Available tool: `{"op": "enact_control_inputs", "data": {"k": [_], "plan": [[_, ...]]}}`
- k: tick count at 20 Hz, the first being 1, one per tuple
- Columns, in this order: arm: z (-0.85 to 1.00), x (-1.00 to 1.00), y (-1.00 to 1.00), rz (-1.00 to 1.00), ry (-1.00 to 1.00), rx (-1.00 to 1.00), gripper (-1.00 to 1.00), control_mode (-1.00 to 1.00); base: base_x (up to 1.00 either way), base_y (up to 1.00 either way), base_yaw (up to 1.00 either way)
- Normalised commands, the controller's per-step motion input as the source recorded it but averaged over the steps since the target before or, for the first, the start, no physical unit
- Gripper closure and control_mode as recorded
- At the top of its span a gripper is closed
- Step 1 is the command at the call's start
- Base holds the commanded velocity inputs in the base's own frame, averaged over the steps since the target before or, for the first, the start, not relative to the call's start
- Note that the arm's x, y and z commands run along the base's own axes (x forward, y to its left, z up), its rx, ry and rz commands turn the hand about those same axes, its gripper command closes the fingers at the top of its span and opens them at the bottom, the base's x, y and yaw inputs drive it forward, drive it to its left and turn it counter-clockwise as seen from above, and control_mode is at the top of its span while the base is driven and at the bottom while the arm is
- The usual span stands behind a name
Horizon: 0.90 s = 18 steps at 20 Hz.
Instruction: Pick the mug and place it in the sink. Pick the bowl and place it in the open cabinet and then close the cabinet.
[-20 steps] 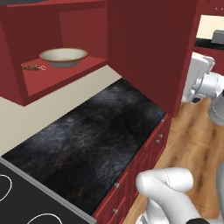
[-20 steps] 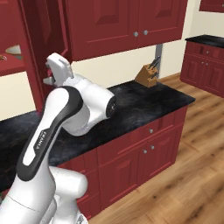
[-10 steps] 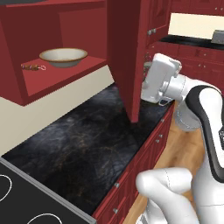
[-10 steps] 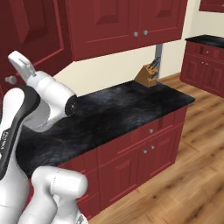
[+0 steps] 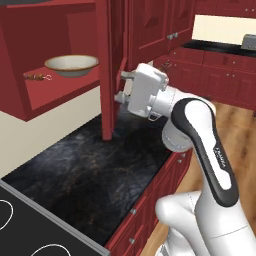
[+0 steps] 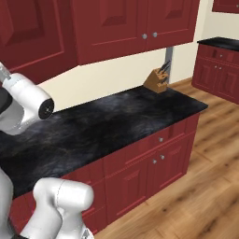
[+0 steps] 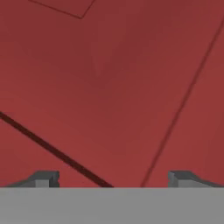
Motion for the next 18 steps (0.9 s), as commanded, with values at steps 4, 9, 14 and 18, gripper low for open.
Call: {"op": "enact_control_inputs", "data": {"k": [4,9,14,18], "plan": [[0.00,0.00,0.86,0.00,-0.08,-0.04,-1.00,-1.00,0.00,0.00,0.00],[0.03,0.22,0.90,0.00,-0.01,-0.05,-1.00,-1.00,0.00,0.00,0.00],[0.14,0.48,0.77,-0.01,0.00,-0.05,-1.00,-1.00,0.00,0.00,0.00],[0.12,0.43,0.78,0.00,0.02,-0.04,-1.00,-1.00,0.00,0.00,0.00]]}}
